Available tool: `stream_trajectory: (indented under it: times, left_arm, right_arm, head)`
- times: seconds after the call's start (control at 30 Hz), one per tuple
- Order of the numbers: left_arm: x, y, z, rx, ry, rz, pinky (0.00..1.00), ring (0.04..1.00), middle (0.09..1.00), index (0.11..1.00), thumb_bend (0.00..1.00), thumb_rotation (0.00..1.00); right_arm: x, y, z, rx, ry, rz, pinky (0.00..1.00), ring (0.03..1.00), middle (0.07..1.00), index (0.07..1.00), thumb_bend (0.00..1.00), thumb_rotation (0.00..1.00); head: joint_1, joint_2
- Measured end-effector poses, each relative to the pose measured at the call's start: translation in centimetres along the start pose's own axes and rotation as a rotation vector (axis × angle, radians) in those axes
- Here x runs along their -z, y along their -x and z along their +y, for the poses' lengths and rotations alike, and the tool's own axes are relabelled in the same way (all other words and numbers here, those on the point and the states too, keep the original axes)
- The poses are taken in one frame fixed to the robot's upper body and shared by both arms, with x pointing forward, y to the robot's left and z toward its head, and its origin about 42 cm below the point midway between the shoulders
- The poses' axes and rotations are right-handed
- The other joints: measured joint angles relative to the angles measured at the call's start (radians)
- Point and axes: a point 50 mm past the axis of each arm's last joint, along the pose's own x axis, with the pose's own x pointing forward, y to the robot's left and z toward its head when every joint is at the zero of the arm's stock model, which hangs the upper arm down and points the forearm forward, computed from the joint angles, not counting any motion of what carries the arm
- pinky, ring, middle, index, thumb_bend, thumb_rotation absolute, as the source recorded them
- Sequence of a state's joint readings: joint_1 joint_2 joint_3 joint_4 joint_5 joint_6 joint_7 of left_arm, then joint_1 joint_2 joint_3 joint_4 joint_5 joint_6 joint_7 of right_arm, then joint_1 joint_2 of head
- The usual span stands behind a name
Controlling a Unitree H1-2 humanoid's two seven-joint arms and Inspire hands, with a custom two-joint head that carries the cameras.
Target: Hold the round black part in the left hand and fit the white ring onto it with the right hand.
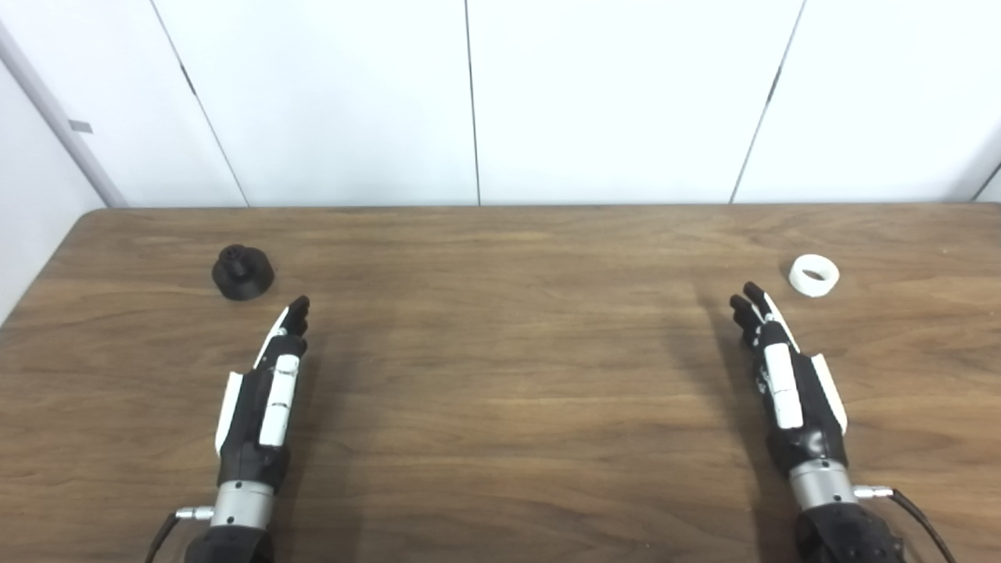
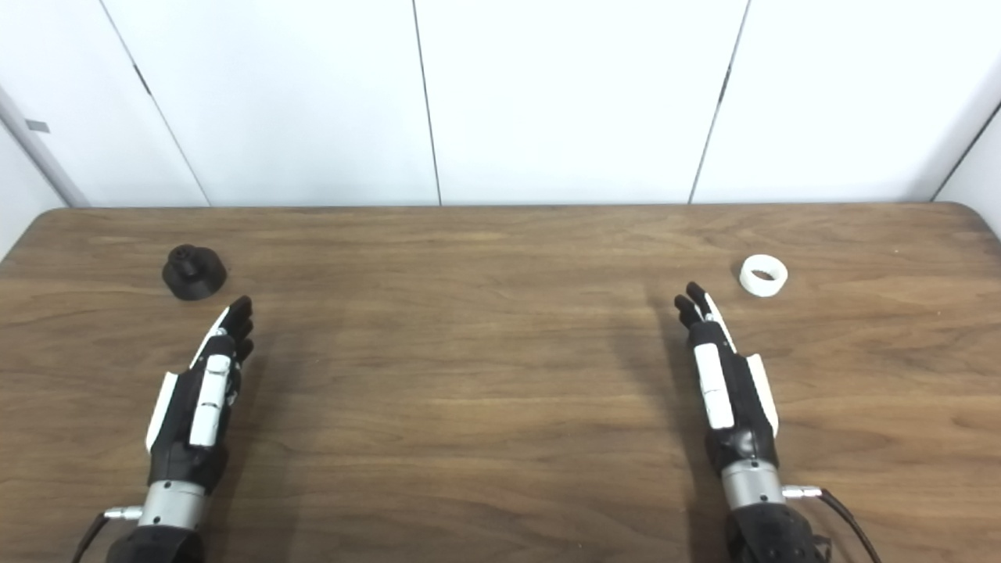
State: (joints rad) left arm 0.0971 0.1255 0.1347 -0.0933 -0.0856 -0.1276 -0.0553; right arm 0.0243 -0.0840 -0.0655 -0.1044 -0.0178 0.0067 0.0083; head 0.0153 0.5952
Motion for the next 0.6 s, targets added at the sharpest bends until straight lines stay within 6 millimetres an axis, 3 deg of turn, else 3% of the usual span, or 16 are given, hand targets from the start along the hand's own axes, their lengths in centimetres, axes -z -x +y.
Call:
stream_trajectory:
  times: [0.37, 0.6]
  left_arm:
    - [0.00, -0.01, -0.02, 0.001, -0.003, 0.000, 1.00, 0.992, 0.978, 0.952, 0.47, 0.85]
    - [0.02, -0.01, -0.24, 0.009, -0.020, -0.006, 1.00, 0.993, 0.978, 0.952, 0.44, 0.87]
  right_arm:
    - [0.01, 0.00, -0.01, 0.000, 0.000, 0.000, 1.00, 0.947, 0.924, 0.945, 0.58, 1.00]
    - [0.11, 0.02, -0.23, -0.001, -0.002, 0.000, 1.00, 0.957, 0.923, 0.951, 0.59, 1.00]
  head:
    - [0.014, -0.005]
    - [0.132, -0.040]
